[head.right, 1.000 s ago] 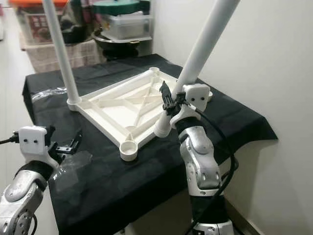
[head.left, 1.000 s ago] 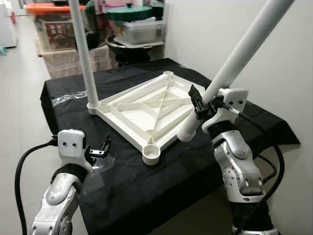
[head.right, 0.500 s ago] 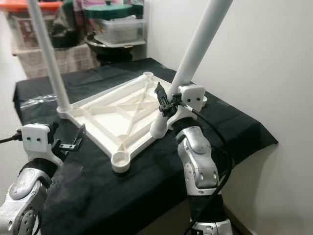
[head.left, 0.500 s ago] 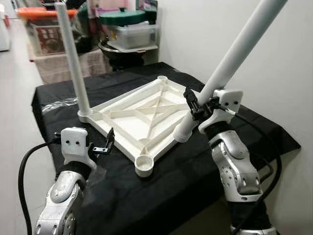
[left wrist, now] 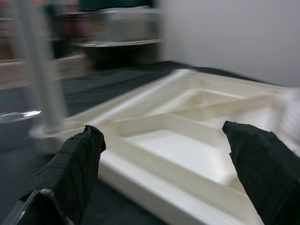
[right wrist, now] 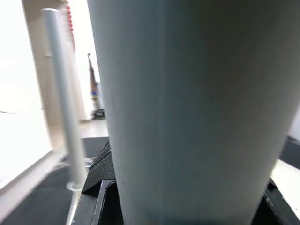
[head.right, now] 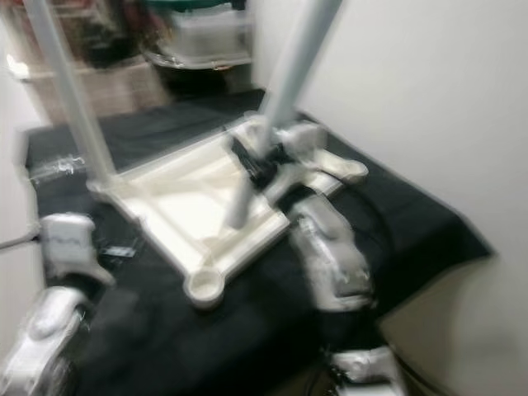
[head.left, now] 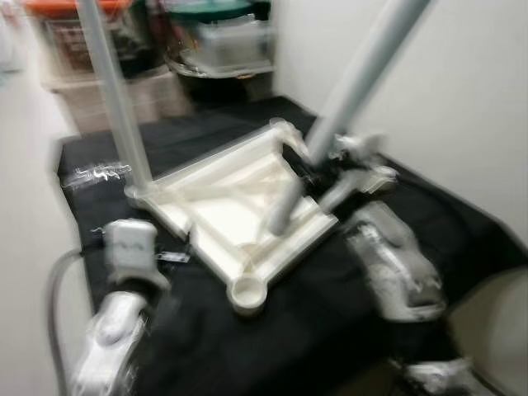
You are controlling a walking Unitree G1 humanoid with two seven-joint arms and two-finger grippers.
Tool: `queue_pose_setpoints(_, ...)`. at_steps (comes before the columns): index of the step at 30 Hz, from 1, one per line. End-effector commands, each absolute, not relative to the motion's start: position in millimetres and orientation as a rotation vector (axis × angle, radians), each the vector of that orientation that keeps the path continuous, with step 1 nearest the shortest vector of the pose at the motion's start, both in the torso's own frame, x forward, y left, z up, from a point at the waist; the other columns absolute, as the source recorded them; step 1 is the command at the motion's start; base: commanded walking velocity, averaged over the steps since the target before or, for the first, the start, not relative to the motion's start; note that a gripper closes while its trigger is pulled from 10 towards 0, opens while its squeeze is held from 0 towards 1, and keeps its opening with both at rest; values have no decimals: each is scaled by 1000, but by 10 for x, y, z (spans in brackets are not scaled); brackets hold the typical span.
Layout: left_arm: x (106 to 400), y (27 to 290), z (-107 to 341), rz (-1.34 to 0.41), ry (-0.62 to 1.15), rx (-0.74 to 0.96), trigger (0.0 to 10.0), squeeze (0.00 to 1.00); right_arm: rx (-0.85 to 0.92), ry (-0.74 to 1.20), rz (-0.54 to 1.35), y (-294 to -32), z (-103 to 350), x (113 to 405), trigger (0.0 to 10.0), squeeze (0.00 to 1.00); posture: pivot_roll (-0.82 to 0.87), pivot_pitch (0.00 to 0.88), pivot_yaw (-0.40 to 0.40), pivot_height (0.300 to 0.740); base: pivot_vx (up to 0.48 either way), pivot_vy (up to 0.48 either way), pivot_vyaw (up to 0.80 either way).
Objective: Building children table
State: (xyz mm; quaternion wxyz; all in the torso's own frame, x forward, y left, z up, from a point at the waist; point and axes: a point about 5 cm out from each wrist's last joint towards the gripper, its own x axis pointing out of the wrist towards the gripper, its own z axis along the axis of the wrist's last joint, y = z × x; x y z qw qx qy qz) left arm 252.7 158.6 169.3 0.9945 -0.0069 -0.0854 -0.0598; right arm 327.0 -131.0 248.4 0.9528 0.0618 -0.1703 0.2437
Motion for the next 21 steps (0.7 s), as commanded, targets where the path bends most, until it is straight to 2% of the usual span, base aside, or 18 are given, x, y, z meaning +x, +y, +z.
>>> queue_pose_setpoints(1, 2509, 1651, 1627, -84, -141, 2, 10000, 0, 120, -344, 513, -1256, 2478, 3270, 10000, 0, 48, 0, -67, 740, 0, 0, 800)
queue_pose_setpoints(8, 2501, 1663, 1608, -72, -132, 17, 10000, 0, 54, -318, 530, -1212, 2400, 3243, 10000, 0, 45, 0, -61, 740, 0, 0, 686)
queue_pose_setpoints(12, 2501, 1658, 1577, -63, -123, 21, 10000, 0, 96, -290, 583, -1238, 2364, 3223, 10000, 0, 43, 0, -61, 740, 0, 0, 0)
queue_pose_setpoints(17, 2493, 1649, 1553, -63, -111, 23, 10000, 0, 46, -280, 612, -1300, 2381, 3250, 10000, 0, 46, 0, -63, 740, 0, 0, 0)
queue_pose_setpoints(21, 2480, 1663, 1527, -64, -94, 26, 10000, 0, -28, -236, 723, -1360, 2358, 3253, 10000, 0, 47, 0, -65, 740, 0, 0, 0)
